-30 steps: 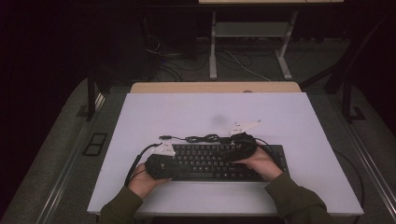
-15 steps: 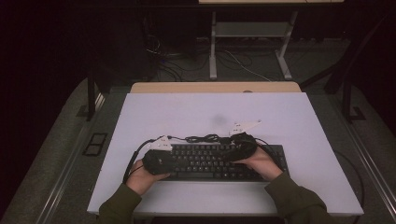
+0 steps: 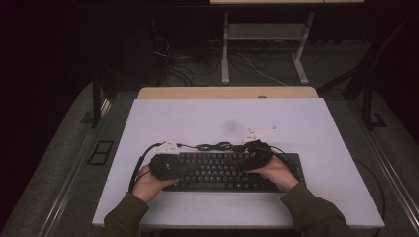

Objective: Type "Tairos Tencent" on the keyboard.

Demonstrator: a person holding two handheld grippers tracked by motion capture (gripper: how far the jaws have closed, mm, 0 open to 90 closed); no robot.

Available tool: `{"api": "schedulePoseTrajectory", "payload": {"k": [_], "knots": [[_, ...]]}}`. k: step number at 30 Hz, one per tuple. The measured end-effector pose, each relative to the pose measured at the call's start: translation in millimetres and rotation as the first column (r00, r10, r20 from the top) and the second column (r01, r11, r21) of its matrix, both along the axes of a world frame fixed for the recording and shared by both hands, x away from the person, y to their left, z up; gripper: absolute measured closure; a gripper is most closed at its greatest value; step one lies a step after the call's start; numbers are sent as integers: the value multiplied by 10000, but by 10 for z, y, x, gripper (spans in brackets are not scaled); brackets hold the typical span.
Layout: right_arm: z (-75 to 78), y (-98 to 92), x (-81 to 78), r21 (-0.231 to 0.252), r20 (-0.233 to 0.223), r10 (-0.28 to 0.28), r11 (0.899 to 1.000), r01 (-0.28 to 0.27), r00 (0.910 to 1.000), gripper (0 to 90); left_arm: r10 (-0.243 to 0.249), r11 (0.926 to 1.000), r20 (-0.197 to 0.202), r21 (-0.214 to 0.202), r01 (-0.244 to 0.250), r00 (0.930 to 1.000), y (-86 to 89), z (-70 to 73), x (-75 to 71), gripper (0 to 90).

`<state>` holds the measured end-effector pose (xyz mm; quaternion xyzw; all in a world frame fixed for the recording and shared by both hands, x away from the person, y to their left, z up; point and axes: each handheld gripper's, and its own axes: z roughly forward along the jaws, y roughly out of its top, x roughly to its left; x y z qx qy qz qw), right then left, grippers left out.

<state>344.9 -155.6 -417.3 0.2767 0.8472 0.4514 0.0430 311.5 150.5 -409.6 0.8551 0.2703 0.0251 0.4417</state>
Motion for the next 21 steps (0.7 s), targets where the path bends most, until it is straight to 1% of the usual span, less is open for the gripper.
{"api": "schedulePoseTrajectory", "payload": {"k": [5,9,11,15,19,21], "knots": [[0,-2,0,4,6,-12,10000,12,10000,354,218,9997,114,51,-219,9997,13,-15,30,655],[9,-18,-11,38,-33,30,10000,-30,10000,394,373,9993,196,-42,-372,9991,14,-19,36,548],[12,-34,-17,47,-127,100,9999,-100,9999,449,449,9990,281,-21,-448,9986,9,-22,36,475],[14,-73,-35,36,-257,189,9998,-188,9995,565,580,9983,396,-16,-580,9975,0,-33,40,394],[19,-121,-59,54,-373,221,9997,-219,9991,663,619,9981,466,-79,-616,9970,-8,-38,42,363],[18,-141,-70,21,-432,278,9996,-278,9987,691,597,9982,543,-37,-596,9967,-10,-40,46,338]]}}
